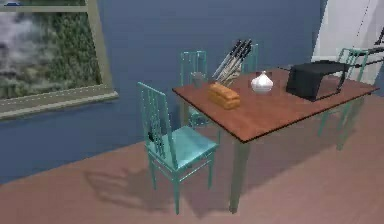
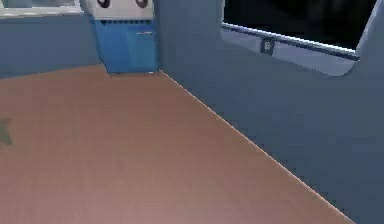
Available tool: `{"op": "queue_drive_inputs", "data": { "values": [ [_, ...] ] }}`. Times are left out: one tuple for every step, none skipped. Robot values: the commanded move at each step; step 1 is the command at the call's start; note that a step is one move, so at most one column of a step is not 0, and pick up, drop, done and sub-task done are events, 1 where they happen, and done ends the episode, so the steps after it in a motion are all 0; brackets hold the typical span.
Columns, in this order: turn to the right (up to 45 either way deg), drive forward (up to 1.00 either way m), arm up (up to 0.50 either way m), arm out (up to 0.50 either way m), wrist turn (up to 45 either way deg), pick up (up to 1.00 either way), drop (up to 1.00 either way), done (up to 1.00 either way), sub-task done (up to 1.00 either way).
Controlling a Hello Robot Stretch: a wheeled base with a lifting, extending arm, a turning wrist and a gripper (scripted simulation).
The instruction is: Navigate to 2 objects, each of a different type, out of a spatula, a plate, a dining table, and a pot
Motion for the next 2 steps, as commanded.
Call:
{"op": "queue_drive_inputs", "data": {
  "values": [
    [45.0, 0.00, 0.00, 0.00, 0.0, 0.00, 0.00, 0.00, 0.00],
    [12.0, 0.00, 0.00, 0.00, 0.0, 0.00, 0.00, 0.00, 0.00]
  ]
}}
